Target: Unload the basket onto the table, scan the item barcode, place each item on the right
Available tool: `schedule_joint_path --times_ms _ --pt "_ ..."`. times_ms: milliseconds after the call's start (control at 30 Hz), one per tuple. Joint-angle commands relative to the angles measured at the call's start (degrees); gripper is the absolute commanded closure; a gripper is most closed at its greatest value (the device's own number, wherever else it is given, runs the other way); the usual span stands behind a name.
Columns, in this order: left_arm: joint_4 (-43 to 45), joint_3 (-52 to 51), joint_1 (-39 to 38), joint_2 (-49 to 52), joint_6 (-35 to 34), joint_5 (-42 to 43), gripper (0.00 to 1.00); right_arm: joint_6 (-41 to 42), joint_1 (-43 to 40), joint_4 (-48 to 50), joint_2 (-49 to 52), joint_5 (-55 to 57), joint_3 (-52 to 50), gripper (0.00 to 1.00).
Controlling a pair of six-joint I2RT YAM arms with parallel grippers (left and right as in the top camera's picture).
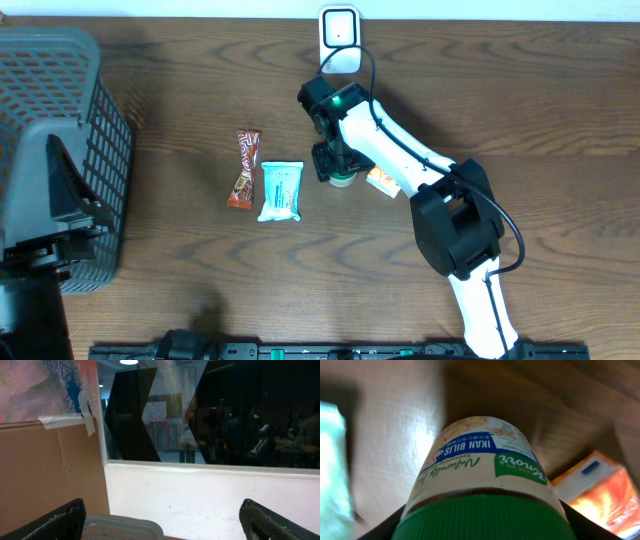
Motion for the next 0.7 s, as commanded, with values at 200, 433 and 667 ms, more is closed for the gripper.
schedule_joint_path --times_ms 200,433,667 --pt "0.3 -0.4 0.3 -0.2 0.5 -0.4 0.02 25.4 0.4 2.0 0.2 -2.0 1.6 0.01" --pt "0.3 -0.5 0.3 -0.2 0.5 -0.4 0.02 15.7 0.2 -2.3 -5.4 -4.1 1.6 0.01" --pt "0.4 -1.0 0.3 -0.2 0.5 -0.4 0.02 -21.7 -0.1 -3.7 -13.3 -9.1 1.6 0.01"
